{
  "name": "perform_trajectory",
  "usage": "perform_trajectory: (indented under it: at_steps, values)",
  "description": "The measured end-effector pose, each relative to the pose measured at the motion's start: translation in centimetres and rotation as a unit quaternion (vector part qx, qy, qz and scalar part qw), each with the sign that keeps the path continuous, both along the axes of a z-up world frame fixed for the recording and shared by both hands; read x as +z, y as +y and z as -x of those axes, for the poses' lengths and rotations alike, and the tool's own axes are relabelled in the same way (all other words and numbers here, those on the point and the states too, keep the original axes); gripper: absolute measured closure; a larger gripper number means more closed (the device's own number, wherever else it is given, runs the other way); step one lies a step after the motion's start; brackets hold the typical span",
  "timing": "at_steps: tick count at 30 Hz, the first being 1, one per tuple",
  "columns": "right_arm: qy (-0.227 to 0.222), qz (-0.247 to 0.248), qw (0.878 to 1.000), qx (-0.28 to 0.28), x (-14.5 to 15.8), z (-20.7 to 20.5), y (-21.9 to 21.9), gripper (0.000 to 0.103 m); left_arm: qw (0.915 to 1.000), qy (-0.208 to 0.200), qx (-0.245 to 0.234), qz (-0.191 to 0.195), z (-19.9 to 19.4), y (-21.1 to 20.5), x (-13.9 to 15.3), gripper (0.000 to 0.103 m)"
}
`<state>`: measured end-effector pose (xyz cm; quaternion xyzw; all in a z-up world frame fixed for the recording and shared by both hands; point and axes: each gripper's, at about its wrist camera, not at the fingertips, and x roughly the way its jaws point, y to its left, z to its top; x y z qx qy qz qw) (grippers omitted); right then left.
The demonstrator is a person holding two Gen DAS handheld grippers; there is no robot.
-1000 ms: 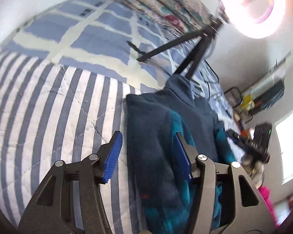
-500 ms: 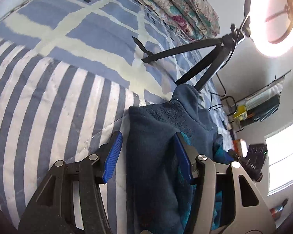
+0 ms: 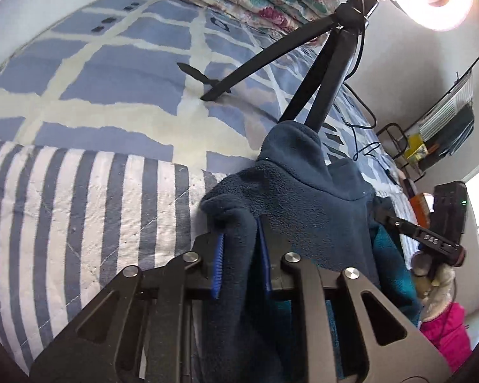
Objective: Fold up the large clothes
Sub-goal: 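Lift the collar end and fold it over toward the hem with both tools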
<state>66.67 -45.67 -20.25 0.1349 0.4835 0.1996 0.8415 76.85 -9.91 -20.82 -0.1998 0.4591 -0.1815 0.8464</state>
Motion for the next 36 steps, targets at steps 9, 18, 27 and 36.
perform_trajectory:
  at_steps: [9, 18, 27, 36]
  values:
    - [-0.055, -0.001, 0.998, 0.002, 4.2, 2.2, 0.1, 0.097, 0.9982, -0.048, 0.024, 0.027, 3.4, 0.9, 3.3, 0.093]
    - [-0.098, 0.005, 0.995, 0.029, 9.2, 7.1, 0.9, 0.097, 0.9944, -0.094, 0.006, 0.046, 8.7, 0.6, 9.0, 0.093]
    - [-0.114, 0.008, 0.992, 0.049, 13.4, 13.8, 1.3, 0.097, 0.9926, -0.111, -0.007, 0.049, 15.4, 1.2, 13.0, 0.093]
    - [-0.107, 0.006, 0.993, 0.055, 14.7, 21.0, 1.2, 0.097, 0.9934, -0.107, -0.021, 0.036, 22.1, 0.7, 14.4, 0.093]
